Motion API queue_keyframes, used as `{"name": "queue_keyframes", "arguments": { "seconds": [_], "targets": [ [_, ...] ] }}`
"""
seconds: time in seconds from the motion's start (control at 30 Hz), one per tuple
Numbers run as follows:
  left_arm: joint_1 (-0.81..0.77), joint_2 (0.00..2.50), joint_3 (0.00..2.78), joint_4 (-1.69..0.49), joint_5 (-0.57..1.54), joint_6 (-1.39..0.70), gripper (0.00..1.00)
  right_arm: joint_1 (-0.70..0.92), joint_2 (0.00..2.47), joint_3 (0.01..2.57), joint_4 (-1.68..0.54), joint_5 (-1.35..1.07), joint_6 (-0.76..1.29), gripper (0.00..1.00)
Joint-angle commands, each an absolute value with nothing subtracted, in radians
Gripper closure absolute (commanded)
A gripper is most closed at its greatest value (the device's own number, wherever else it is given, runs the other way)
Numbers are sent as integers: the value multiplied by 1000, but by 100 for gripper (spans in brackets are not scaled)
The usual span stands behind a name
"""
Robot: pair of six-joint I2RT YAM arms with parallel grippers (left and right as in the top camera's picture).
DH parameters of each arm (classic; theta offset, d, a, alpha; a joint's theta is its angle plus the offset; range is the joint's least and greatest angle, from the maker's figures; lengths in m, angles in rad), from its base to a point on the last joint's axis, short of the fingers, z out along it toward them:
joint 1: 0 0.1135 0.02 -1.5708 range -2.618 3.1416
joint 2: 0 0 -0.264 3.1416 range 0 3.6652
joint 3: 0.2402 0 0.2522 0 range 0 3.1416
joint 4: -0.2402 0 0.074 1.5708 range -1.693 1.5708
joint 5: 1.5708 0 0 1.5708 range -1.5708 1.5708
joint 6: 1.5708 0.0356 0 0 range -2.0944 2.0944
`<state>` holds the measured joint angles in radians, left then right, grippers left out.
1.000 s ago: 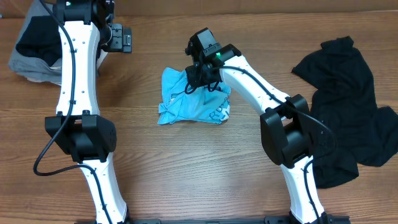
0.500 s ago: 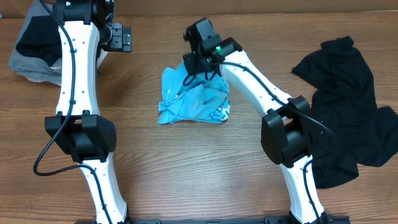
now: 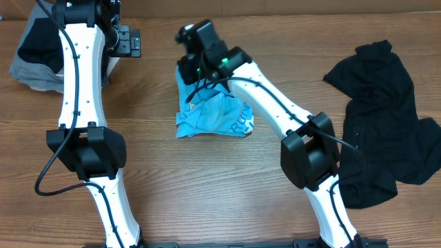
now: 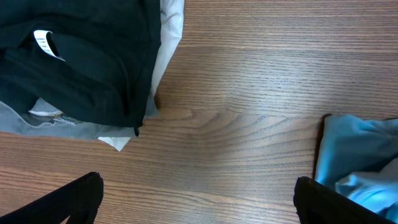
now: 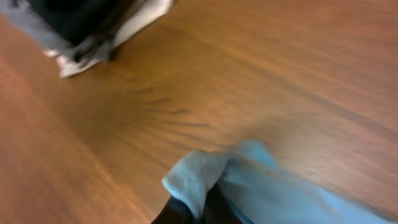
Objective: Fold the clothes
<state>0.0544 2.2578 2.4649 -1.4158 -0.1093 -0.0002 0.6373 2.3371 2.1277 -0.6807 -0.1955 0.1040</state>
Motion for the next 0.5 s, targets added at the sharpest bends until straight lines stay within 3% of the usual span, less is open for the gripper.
{"name": "queue_keyframes", "arguments": {
  "seconds": [0.0, 0.03, 0.07, 0.1, 0.13, 0.2, 0.47],
  "targets": [
    [61, 2267, 2481, -1413, -112, 4, 0, 684, 2364, 2147, -683, -240, 97, 95],
    [61, 2267, 2481, -1413, -112, 4, 0, 690, 2364, 2147, -687, -237, 92, 85],
    [61, 2267, 2481, -1413, -112, 4, 0, 693, 2364, 2148, -693, -233, 93, 47],
    [61, 2267, 2481, -1413, -111, 4, 0, 693, 2358, 2155, -710, -231, 93, 17],
    [61, 2267, 2481, -1414, -111, 4, 0, 689, 2352, 2168, -735, -219, 101, 5],
    [61, 2267, 2481, -1415, -111, 4, 0, 669, 2339, 2206, -809, -186, 104, 0],
    [61, 2267, 2481, -1416, -100, 3, 0, 540, 2329, 2329, -1251, -126, 193, 0]
  ]
}}
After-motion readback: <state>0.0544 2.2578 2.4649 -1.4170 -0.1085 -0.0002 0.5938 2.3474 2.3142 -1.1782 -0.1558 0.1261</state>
